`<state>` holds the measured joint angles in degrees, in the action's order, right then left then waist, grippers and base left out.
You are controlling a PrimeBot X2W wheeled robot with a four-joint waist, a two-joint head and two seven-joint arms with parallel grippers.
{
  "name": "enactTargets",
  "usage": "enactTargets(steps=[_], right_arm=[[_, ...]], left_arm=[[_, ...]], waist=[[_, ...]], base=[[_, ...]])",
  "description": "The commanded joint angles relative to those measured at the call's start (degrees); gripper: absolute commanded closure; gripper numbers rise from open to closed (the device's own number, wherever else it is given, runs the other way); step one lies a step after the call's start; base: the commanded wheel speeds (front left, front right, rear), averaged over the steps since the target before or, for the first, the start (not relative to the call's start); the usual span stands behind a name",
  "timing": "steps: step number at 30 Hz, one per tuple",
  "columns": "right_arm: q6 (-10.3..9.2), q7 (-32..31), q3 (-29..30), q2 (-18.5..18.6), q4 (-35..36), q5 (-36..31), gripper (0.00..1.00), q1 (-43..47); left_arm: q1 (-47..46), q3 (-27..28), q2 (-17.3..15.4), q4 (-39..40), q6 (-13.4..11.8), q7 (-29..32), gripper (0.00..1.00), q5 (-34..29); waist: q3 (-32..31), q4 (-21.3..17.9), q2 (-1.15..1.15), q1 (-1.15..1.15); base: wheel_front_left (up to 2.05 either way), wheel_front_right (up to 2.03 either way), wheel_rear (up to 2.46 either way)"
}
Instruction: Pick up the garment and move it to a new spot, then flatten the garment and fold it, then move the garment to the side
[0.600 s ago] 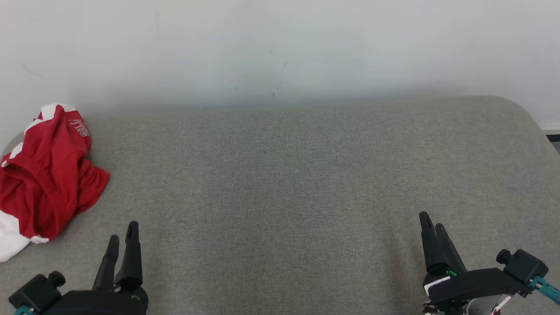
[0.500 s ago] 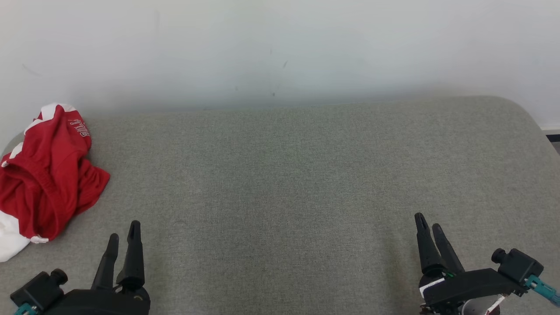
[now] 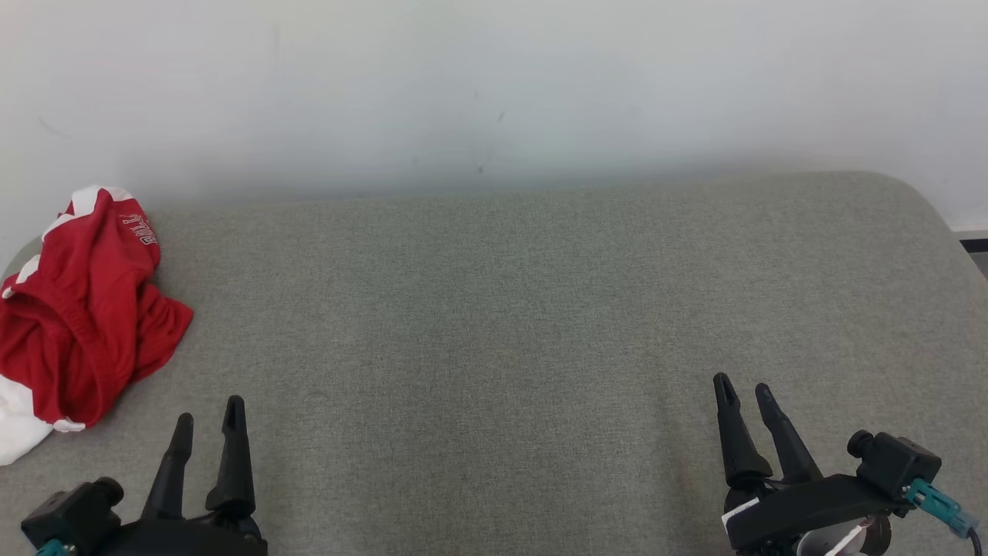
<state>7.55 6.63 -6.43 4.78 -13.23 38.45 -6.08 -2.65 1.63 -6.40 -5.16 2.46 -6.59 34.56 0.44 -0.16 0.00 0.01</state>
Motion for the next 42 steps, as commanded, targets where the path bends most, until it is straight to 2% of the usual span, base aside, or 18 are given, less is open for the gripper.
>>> enactTargets(steps=[1,23,42], right_arm=[[-0.06,0.6,-0.1,0.5,1.0,-2.1,0.00,-0.7],[-0.08,3.3,0.7,0.3,3.5,-16.1,0.00,1.0],[-0.09,3.7,0.6,-0.3,4.9,-23.9,0.00,1.8]], left_arm=[[0.3,-0.1,-0.7,1.2,-0.3,-0.6,0.00,-2.0],[2.3,-0.2,-1.8,4.3,-1.1,-3.9,0.00,-12.4],[3.1,0.5,-1.9,4.1,-0.7,-6.2,0.00,-18.9]], waist=[[-0.1,0.0,0.00,-0.01],[-0.4,-0.2,0.00,-0.01],[-0.5,-0.2,0.00,-0.01]], base=[[0.00,0.00,0.00],[0.00,0.00,0.00],[0.00,0.00,0.00]])
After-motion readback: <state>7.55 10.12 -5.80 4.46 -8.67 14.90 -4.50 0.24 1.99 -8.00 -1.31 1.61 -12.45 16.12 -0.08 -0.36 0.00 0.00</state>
